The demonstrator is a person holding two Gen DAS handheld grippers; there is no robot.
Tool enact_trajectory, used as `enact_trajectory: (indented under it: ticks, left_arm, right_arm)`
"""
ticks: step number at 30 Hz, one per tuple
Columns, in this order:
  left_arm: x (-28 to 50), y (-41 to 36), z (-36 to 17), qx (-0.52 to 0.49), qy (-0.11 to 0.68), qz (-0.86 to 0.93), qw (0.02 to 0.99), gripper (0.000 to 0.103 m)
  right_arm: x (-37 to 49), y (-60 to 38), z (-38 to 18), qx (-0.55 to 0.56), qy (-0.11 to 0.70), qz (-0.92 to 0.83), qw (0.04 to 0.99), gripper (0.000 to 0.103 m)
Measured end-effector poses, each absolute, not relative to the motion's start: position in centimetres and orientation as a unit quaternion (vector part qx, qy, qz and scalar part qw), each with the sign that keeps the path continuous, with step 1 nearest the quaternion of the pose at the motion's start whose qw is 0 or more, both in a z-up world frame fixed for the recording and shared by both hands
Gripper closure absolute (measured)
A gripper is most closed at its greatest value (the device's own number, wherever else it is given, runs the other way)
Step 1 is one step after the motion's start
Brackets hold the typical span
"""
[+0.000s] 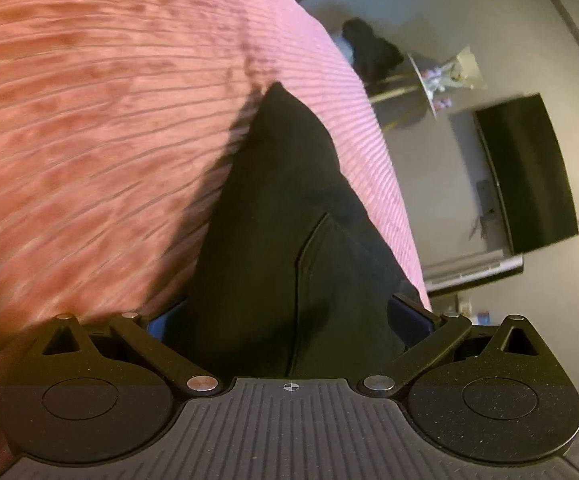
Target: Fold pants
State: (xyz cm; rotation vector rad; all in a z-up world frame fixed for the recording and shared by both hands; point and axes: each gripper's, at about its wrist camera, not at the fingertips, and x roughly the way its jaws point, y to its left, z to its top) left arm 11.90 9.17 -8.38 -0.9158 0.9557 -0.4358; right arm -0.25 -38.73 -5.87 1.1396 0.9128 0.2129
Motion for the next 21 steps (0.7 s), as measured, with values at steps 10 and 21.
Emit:
enact_trajectory:
  ticks: [10,21]
  left_arm:
    - [13.8,7.4,-7.9,-0.384,0.438,-0.224,0.782,0.0]
    - [13.7,6.9,-6.1,-0.371,0.429,-0.221,0.793,0.0]
  right_arm:
    - [2.9,-35.7,-4.6,0.444,0.45,0.126,0.765,0.044]
    - [4.8,-33.3,-1.9,0.405,0.441,0.144,0.788,0.053]
